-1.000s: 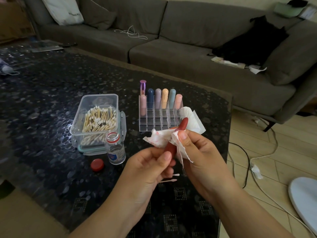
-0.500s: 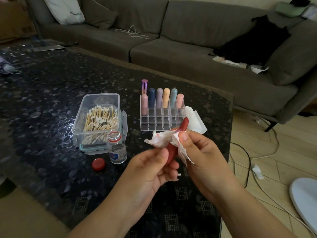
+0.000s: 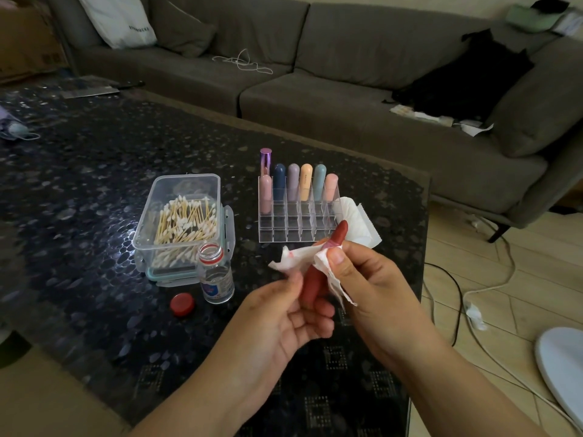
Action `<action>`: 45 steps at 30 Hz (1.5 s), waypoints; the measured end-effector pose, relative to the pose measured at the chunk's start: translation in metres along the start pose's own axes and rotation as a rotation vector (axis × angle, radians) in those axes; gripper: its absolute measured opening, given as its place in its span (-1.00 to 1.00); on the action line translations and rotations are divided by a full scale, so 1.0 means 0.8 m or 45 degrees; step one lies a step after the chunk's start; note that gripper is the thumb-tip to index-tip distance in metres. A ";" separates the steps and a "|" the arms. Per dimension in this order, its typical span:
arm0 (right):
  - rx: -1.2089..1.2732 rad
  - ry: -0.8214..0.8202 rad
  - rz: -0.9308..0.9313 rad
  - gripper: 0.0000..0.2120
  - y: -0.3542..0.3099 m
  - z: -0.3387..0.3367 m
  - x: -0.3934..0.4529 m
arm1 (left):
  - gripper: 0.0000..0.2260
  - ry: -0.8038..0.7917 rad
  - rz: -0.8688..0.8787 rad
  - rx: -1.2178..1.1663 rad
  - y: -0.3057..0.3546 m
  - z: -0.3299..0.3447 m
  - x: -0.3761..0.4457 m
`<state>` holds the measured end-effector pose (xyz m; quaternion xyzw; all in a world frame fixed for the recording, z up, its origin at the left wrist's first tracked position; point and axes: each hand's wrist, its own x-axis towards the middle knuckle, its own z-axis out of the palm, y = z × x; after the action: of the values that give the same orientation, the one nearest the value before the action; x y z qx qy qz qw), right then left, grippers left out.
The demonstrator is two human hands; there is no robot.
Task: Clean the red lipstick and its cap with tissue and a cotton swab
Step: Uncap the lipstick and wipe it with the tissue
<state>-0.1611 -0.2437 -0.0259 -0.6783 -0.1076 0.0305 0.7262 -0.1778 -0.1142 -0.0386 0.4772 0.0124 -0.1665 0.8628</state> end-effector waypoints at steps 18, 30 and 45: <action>-0.120 0.013 -0.029 -0.76 -0.018 -0.006 -0.004 | -0.71 0.043 0.044 0.082 -0.002 0.000 0.003; -0.158 -0.046 -0.061 -0.77 -0.018 0.000 -0.003 | -0.81 0.158 0.267 0.178 -0.004 -0.004 0.003; -0.223 0.017 -0.051 -0.74 -0.014 0.000 -0.004 | -0.81 0.159 0.376 0.250 -0.005 -0.004 0.008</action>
<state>-0.1650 -0.2453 -0.0153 -0.7372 -0.1186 0.0021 0.6652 -0.1726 -0.1152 -0.0446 0.5651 -0.0204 -0.0086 0.8247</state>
